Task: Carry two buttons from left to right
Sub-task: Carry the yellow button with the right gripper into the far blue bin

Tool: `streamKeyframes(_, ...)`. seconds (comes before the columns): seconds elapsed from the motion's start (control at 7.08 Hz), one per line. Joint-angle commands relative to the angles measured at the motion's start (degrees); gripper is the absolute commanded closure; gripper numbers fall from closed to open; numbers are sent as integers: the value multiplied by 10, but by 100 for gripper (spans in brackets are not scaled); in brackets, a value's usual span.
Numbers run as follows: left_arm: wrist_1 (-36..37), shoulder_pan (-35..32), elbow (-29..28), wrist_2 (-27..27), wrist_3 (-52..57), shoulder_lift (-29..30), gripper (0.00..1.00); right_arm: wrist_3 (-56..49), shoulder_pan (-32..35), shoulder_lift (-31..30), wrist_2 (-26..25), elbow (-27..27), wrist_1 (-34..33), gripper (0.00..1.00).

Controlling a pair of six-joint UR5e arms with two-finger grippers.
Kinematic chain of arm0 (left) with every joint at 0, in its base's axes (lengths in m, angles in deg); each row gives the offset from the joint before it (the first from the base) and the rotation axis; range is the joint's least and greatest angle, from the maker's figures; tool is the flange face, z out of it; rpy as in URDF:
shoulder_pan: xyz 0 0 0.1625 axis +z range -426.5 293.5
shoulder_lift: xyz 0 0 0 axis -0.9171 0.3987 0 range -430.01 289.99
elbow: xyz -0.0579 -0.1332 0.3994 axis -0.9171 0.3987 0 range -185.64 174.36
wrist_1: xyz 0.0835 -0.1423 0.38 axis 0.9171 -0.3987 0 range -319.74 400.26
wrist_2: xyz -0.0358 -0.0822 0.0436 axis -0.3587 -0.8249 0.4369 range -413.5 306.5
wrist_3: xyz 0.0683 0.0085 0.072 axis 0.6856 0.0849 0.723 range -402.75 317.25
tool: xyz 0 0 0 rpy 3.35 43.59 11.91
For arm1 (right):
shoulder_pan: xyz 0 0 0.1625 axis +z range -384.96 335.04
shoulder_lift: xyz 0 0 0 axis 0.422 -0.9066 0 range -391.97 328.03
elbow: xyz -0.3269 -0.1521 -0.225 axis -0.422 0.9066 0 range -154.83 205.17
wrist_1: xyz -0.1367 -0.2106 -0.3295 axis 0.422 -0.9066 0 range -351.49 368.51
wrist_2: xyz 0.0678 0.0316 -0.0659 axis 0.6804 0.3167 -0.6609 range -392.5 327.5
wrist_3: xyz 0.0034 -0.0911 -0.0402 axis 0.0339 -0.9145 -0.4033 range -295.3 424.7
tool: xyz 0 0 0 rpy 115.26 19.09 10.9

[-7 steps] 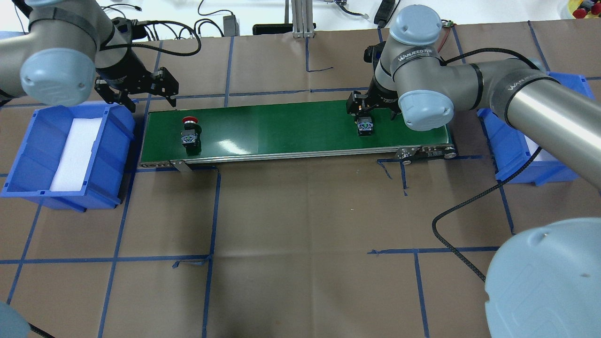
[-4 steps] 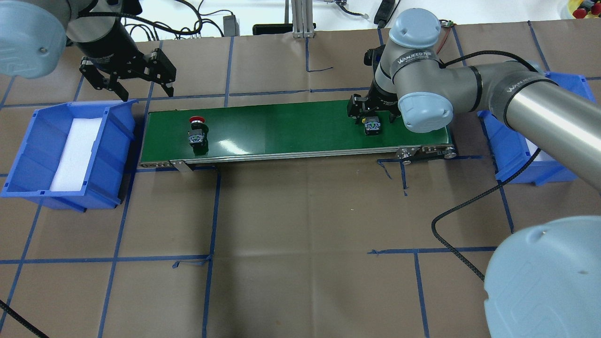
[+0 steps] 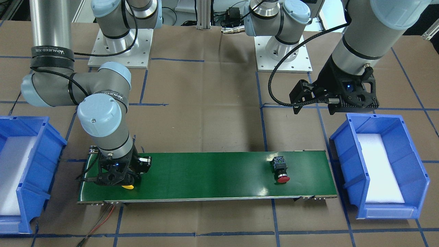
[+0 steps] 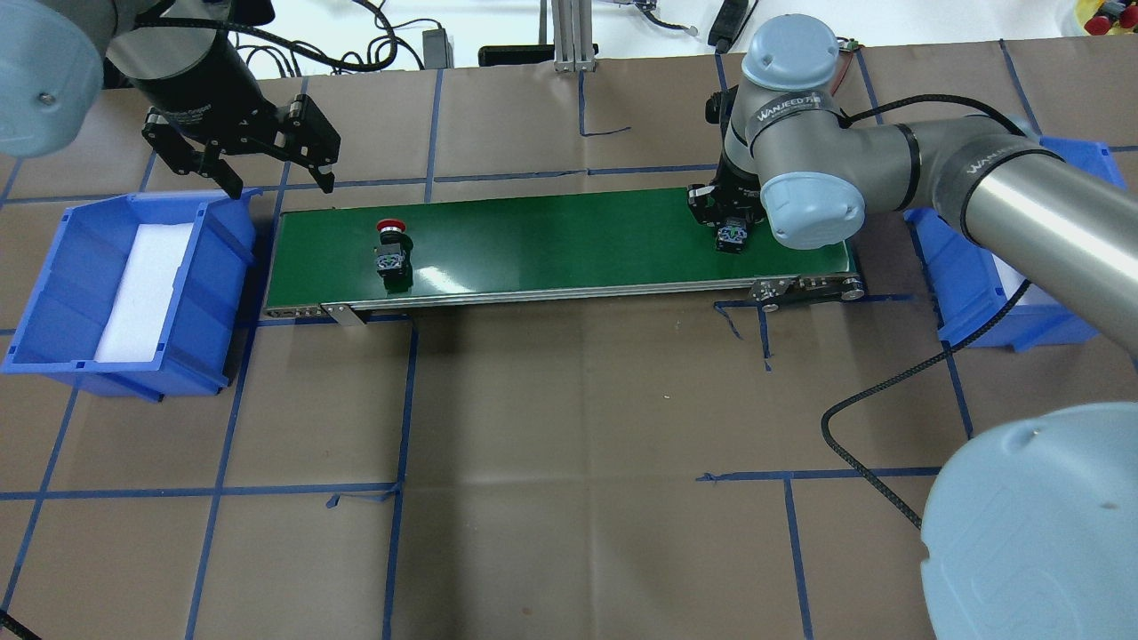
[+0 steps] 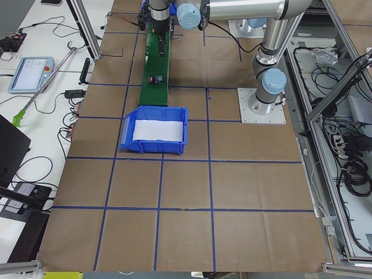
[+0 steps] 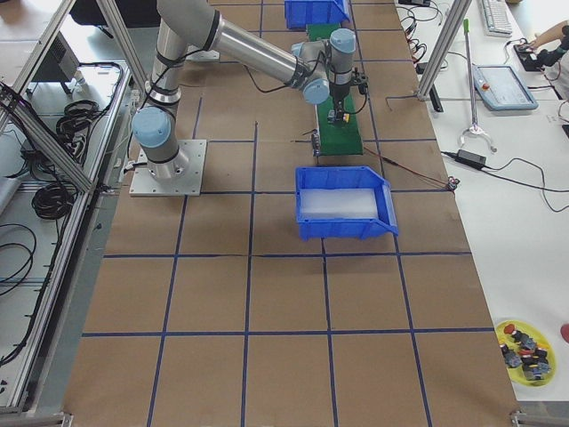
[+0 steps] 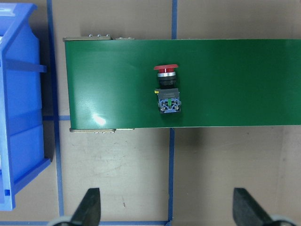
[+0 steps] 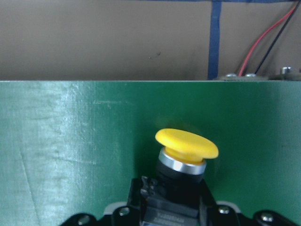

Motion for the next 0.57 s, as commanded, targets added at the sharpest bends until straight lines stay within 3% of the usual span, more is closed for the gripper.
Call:
streamKeyframes(0.0, -3, -1, -2, -1, -4, -1, 0, -24, -29, -43, -21, 21, 34, 95)
streamKeyframes(0.42, -3, -3, -4, -5, -4, 0, 0, -208, -160, -101, -12, 98, 187, 95)
